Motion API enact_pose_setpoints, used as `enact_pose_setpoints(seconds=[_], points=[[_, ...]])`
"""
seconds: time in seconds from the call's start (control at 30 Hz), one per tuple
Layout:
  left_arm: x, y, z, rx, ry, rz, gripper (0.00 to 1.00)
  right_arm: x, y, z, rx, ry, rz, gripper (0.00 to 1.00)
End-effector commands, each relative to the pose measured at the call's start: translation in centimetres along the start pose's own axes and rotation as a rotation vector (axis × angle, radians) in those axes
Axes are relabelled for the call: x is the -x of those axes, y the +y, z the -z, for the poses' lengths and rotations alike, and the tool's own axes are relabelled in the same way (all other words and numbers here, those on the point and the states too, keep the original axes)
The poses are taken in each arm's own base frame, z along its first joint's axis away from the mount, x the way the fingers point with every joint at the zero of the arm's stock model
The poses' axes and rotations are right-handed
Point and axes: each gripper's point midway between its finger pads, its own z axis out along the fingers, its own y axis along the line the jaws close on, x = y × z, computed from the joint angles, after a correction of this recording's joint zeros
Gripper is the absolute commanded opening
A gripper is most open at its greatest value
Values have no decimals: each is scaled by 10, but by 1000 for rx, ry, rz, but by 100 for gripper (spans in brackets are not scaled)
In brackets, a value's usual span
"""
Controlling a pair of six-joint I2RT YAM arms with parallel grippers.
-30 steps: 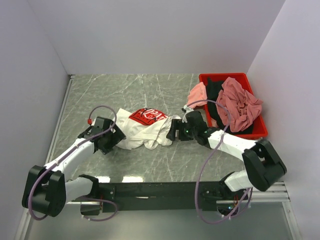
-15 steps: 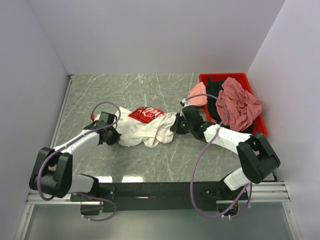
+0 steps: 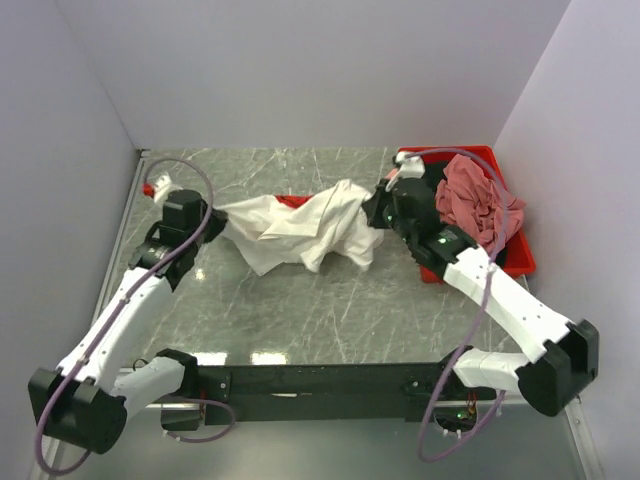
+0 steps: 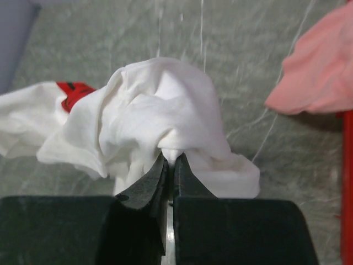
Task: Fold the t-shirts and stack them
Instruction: Flatten the tshirt out
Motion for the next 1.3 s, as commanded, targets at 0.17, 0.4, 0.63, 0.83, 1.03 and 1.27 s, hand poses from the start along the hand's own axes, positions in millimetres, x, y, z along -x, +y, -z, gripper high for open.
enact_pose_setpoints(seconds=[0.17,0.4,0.63,0.83,1.03,1.27], points=[[125,-64,99,-177,-400,96,1,148,6,104,-55,-413,-12,0],[179,-70,190,-283,-611,173,1,190,36,189,146,-549,53,0],[173,-48,207,-308,-653,220,1,146,46,192,269,-435,59,0],[150,4,135,41,-617,174,1,77,42,128,261,-184,55,0],[152,50,3,207,-447,144,1,1,51,25,258,107,2,0],[151,63,-91,352,-119,72,99,-31,40,-48,93,307,3,62]])
